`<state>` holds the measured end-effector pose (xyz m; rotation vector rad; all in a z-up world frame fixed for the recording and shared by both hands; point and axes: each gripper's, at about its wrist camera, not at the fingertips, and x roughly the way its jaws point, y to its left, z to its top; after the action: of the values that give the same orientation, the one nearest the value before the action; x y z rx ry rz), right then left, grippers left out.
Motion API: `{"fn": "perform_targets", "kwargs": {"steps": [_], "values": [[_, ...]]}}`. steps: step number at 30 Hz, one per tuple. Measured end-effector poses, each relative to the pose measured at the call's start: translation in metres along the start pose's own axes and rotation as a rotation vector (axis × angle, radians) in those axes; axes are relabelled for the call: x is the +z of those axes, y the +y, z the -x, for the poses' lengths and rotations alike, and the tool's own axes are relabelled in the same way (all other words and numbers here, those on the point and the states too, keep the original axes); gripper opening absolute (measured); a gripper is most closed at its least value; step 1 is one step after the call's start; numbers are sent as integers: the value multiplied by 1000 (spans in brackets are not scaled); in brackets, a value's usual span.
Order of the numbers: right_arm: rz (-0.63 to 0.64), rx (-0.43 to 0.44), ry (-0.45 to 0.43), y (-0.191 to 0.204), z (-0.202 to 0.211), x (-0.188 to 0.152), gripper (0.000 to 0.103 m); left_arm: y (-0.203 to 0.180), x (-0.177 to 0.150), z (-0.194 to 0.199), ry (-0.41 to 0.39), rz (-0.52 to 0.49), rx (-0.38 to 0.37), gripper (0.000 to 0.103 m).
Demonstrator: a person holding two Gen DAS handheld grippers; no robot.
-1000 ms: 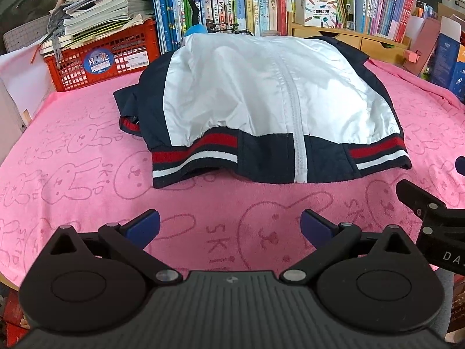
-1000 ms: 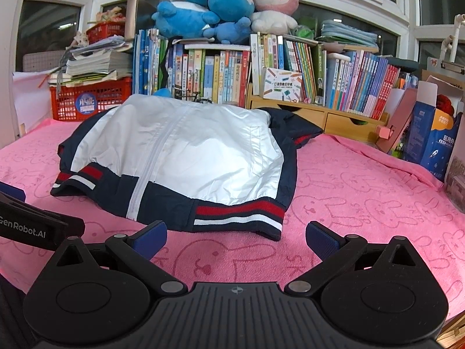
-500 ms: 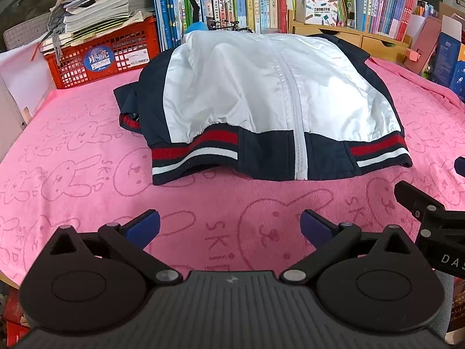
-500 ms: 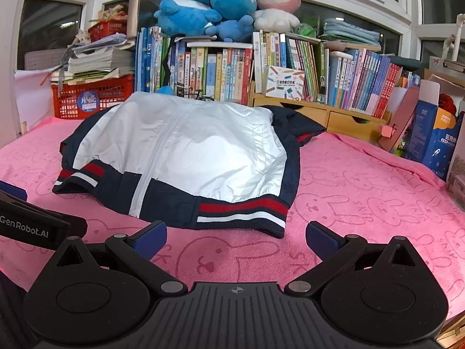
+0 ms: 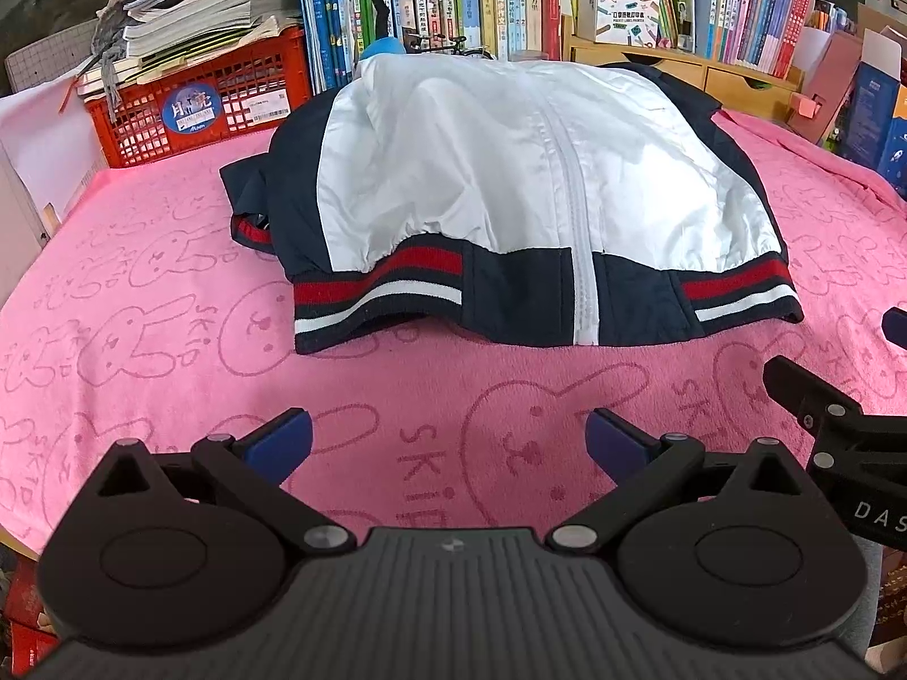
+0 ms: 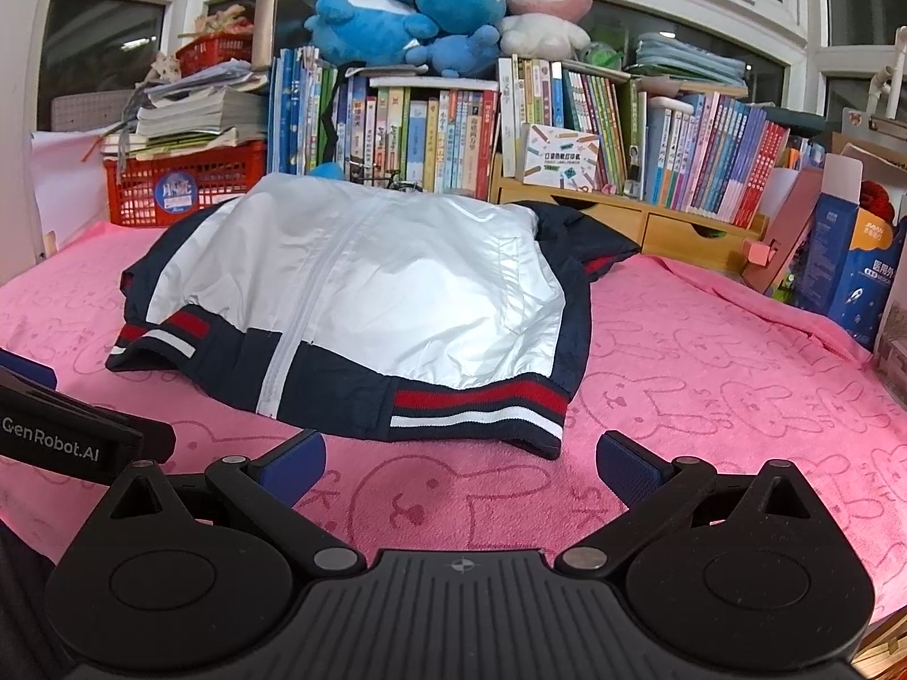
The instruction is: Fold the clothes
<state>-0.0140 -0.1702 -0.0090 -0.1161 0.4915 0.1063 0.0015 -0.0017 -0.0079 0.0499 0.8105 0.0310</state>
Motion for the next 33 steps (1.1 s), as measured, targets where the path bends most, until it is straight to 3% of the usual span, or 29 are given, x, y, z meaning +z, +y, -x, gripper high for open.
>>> {"fn": "perform_targets", "kwargs": {"steps": [19,24,33], "values": [[35,-3,-5,2,-8,3,103,6,2,-6,-9,-10,-5,103],[82,-85,14,-9,-30,5,103,29,10,-12,-36,8,54,103],[77,-193,68,-29,-74,-2,103,50,9,-37,-8,33,83,103]]}}
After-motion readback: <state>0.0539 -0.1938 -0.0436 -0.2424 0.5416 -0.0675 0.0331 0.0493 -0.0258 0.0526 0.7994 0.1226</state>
